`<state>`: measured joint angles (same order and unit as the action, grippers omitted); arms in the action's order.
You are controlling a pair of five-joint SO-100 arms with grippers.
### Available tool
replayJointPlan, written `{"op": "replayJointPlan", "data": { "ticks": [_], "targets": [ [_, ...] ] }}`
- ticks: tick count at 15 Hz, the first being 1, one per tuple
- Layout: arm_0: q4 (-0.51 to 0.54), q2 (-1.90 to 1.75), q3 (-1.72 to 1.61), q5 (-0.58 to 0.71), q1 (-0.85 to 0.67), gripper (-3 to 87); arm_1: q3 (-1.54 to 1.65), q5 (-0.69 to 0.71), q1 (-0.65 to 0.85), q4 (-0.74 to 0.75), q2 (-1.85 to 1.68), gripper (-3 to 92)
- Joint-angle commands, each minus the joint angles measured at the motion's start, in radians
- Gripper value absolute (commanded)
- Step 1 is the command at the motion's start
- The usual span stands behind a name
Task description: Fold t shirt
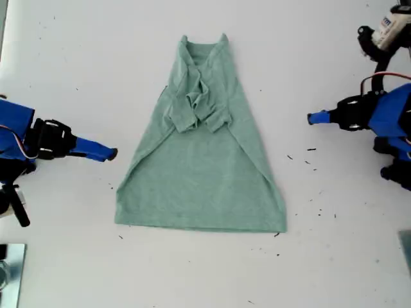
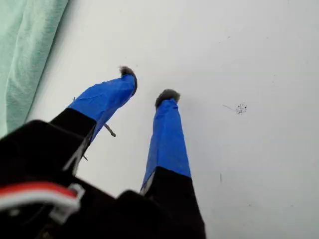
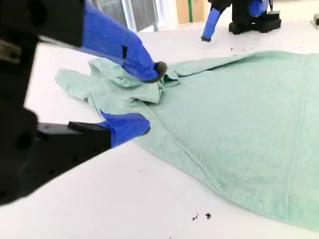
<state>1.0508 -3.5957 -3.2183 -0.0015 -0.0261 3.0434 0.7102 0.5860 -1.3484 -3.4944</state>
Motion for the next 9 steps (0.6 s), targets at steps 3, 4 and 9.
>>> {"op": "replayJointPlan", "data": {
  "ticks": [3, 4, 9],
  "targets": [
    [-0.002, -0.008, -0.011, 0.003, 0.014, 13.2, 0.057, 0.005, 0.005, -0.002, -0.005, 11.5],
    [-0.002, -0.008, -0.011, 0.003, 0.014, 13.2, 0.057, 0.005, 0.005, -0.002, -0.005, 11.5],
    [-0.002, -0.008, -0.009, -0.005, -0.003, 21.0, 0.057, -0.043, -0.051, -0.002, -0.005, 11.5]
  ]
}}
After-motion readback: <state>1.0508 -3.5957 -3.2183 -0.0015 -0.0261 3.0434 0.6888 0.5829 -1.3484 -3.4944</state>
